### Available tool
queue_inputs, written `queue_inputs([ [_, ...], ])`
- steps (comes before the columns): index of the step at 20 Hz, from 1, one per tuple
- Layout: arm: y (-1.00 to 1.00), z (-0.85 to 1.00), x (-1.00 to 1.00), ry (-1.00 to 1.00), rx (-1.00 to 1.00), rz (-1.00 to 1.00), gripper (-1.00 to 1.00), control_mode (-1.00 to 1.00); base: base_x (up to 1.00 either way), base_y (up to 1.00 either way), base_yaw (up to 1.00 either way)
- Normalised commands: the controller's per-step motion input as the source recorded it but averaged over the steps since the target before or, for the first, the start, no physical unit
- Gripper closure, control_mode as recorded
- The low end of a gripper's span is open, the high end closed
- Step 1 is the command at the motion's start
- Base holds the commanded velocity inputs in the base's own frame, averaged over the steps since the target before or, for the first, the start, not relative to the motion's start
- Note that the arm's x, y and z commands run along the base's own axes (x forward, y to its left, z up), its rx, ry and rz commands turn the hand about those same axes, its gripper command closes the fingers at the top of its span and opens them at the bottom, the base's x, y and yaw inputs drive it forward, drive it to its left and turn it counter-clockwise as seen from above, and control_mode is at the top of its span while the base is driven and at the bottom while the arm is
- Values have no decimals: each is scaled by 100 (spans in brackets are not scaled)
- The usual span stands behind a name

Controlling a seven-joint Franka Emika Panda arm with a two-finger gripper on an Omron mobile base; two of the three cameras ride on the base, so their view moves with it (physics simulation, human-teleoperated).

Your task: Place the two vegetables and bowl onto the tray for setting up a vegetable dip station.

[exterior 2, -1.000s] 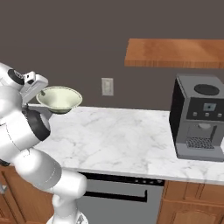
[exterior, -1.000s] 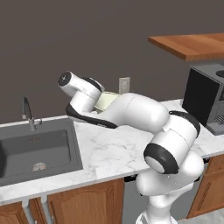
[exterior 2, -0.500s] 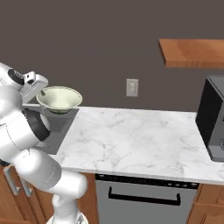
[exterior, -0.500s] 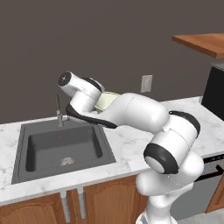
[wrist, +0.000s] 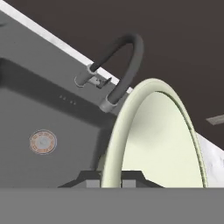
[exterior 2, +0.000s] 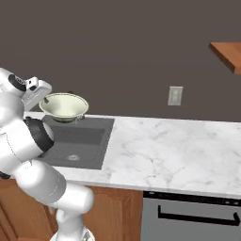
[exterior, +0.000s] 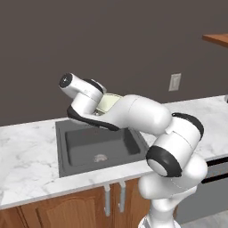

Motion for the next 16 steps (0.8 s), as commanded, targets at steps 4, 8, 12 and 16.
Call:
queue_inputs([
  [4,0,0,0,0,0,0,100,100,3,70,0],
  [8,0,0,0,0,0,0,100,100,4,67,0],
  [12,0,0,0,0,0,0,100,100,4,64,0],
  [16,0,0,0,0,0,0,100,100,4,61,0],
])
